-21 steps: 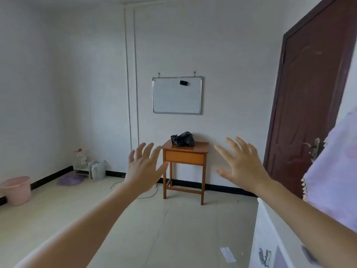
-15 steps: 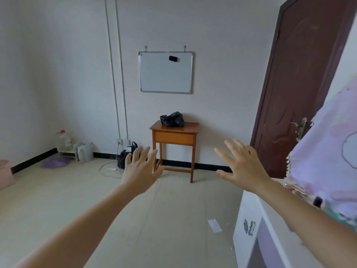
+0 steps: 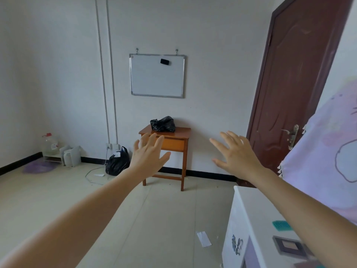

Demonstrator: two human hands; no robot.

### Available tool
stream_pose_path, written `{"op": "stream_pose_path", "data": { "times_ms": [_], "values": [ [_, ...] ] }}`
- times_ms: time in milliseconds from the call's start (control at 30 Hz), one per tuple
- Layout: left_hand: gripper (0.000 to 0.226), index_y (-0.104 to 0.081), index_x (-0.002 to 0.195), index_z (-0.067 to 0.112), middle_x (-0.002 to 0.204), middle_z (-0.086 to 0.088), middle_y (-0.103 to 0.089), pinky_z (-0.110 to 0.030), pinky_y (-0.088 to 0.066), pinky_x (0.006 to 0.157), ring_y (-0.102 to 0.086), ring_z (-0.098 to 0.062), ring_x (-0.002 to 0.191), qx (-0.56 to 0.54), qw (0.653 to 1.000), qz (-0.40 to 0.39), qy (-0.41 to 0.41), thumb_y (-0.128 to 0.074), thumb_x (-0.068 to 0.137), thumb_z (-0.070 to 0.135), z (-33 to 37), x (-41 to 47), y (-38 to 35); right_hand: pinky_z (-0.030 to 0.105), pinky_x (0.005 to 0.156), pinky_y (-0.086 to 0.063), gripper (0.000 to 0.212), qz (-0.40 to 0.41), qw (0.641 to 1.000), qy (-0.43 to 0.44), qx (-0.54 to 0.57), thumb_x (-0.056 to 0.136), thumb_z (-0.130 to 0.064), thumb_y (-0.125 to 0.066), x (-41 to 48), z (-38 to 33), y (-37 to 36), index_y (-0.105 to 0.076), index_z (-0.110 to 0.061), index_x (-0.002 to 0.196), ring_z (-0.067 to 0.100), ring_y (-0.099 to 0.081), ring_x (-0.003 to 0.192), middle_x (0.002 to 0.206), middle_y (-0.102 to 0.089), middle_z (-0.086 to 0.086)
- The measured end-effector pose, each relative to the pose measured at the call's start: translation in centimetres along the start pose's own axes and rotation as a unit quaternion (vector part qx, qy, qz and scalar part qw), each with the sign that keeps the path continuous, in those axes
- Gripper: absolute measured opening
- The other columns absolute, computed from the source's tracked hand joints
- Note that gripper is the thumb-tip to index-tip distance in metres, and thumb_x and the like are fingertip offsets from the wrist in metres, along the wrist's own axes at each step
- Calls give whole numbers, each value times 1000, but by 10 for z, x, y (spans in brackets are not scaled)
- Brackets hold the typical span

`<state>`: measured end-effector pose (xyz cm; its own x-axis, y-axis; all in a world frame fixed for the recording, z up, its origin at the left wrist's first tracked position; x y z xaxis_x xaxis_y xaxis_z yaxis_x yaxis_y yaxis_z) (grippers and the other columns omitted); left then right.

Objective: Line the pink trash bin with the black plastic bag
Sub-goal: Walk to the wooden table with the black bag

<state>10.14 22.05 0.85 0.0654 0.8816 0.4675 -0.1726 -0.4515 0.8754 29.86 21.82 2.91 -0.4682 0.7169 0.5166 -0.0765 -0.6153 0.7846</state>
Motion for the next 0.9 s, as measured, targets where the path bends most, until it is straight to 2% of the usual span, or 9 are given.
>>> {"op": "stream_pose_path", "data": {
  "times_ms": [233, 433, 600, 733, 900],
  "values": [
    [57, -22, 143, 19, 155, -4, -18, -50, -10, 116, -6, -28, 144, 5, 999, -35, 32, -34, 94, 46, 22, 48, -59, 49, 70, -56, 56, -35, 999, 21, 33, 75, -48, -33, 27, 30, -73, -60, -17, 112, 37, -65, 100, 109, -68, 17],
    [57, -22, 142, 19, 154, -4, -20, -48, -11, 116, -7, -27, 144, 16, 997, -48, 53, -34, 94, 47, 2, 100, -111, 45, 72, -57, 54, -73, 996, 33, 32, 75, -50, -32, 67, 45, -143, -57, -21, 113, 30, -67, 101, 109, -70, 12],
    [57, -20, 143, 19, 155, -5, -17, -49, -11, 116, -6, -28, 144, 5, 997, -49, 61, -34, 94, 46, -21, 170, -140, 49, 72, -56, 53, -89, 995, 36, 24, 70, -50, -49, 128, 69, -188, -59, -20, 113, 33, -66, 101, 109, -69, 14],
    [57, -19, 144, 20, 156, -4, -16, -48, -10, 117, -5, -27, 144, -4, 998, -45, 51, -32, 94, 47, -26, 223, -166, 46, 71, -57, 54, -87, 995, 8, 38, 75, -50, -34, 175, 90, -214, -58, -20, 112, 31, -67, 99, 108, -70, 12],
    [57, -19, 144, 21, 156, -4, -15, -49, -9, 117, -3, -26, 145, 1, 997, -69, 37, -33, 94, 46, -24, 276, -217, 46, 72, -57, 55, -107, 994, 13, 34, 75, -50, -32, 215, 112, -270, -58, -19, 113, 31, -66, 101, 109, -69, 12]
  ]
}}
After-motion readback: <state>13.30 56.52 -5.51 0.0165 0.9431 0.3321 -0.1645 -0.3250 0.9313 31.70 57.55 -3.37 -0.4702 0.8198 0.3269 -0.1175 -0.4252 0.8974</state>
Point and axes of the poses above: each hand's wrist, its own x-axis towards the middle knuckle, its own y-axis out of the back of the hand, z = x × y, the point moved 10 cm from there along x, towards the middle knuckle
